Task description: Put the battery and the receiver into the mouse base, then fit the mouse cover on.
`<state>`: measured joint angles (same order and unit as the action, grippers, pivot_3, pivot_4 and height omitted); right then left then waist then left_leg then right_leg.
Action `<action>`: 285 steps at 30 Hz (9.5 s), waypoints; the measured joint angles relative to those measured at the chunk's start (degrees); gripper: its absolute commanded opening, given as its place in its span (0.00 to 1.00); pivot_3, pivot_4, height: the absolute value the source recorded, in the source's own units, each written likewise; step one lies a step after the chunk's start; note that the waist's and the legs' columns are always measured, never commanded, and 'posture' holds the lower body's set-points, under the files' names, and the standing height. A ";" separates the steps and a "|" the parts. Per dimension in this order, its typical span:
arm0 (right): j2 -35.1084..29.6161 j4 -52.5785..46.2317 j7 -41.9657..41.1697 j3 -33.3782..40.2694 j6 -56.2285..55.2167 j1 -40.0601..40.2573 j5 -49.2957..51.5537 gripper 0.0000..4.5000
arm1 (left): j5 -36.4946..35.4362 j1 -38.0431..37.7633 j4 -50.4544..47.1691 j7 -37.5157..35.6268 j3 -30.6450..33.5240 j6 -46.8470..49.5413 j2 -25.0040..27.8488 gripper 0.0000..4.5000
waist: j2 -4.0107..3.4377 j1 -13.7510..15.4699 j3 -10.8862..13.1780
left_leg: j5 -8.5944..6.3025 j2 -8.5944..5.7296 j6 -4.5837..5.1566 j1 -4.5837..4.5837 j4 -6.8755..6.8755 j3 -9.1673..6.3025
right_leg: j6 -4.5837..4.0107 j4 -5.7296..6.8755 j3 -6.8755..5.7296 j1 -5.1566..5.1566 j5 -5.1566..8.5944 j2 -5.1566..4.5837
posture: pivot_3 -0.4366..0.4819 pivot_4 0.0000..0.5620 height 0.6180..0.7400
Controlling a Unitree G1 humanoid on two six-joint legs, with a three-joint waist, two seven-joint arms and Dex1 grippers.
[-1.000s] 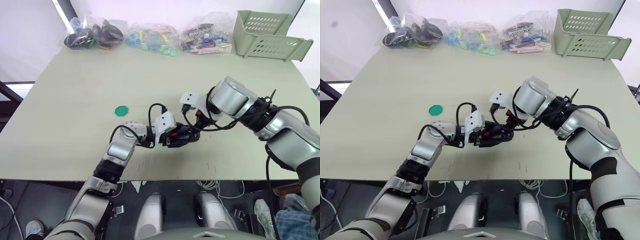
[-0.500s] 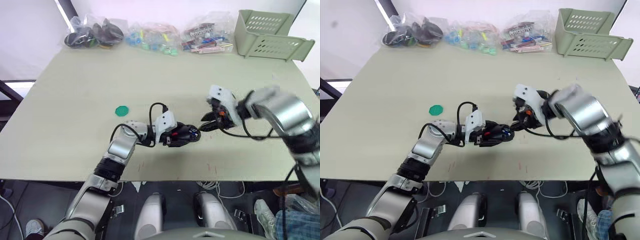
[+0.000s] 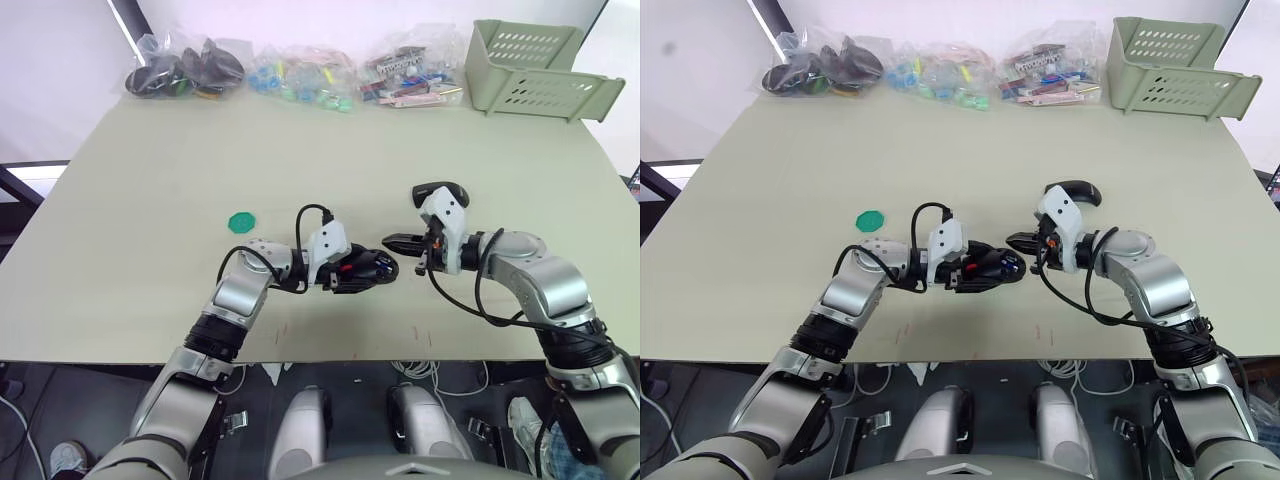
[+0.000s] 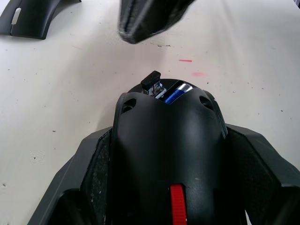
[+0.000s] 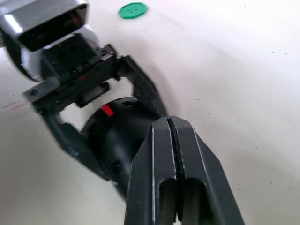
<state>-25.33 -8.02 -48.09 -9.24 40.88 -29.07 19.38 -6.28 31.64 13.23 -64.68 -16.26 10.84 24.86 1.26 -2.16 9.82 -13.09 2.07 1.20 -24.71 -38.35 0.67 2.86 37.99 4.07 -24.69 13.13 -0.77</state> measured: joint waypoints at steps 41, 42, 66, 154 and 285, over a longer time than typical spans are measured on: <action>1.74 1.72 3.10 -2.77 -2.73 3.18 -2.27 0.02 | -0.17 0.05 0.26 0.10 0.01 0.05 0.17 0.67 | 0.01 -0.03 -0.02 | 0.00 0.00 0.00 0.05 0.00 0.00 | 0.00 0.02 0.00 0.02 0.00 0.01 | 0.48 0.27 1.00; 1.76 1.80 3.11 -2.77 -2.79 3.18 -2.27 0.02 | -0.17 0.05 0.26 0.10 0.01 0.05 0.17 0.67 | 0.01 -0.03 -0.02 | 0.00 0.00 0.00 0.05 0.00 0.00 | 0.00 0.02 0.00 0.02 0.00 0.02 | 0.48 0.27 1.00; 2.00 3.45 3.93 -4.47 0.74 2.56 -3.00 0.02 | 0.07 0.05 1.63 0.20 -0.08 0.11 -0.29 0.67 | 0.08 -0.07 -0.24 | -0.02 0.01 0.00 0.97 0.18 -0.01 | -0.01 -0.14 0.00 0.94 0.06 0.03 | 0.48 0.27 1.00; -6.47 79.55 -20.47 -10.68 -41.52 -43.63 -26.34 1.00 | -34.17 -48.71 -43.75 10.45 34.28 10.05 3.99 0.97 | -0.07 -0.31 0.32 | -0.02 0.09 -0.02 0.87 0.60 0.57 | -0.32 -0.34 0.45 0.49 0.18 -0.24 | 0.48 0.27 1.00; -0.25 86.77 -17.24 -0.38 -31.30 -46.18 -37.26 0.69 | -35.85 -51.71 -43.37 8.12 33.88 3.65 6.32 1.00 | -0.11 -1.87 0.34 | -0.01 0.05 -0.04 0.90 0.92 0.74 | -0.32 -0.17 0.62 0.20 0.18 -0.09 | 0.48 0.27 1.00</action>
<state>-25.57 78.75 -65.33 -9.62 9.58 -75.25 -17.88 -42.14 -20.07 -30.14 -56.55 17.62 14.49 31.18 1.14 -4.03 10.15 -13.10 2.12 1.17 -23.81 -37.43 1.40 2.55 37.82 4.69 -24.49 13.31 -0.86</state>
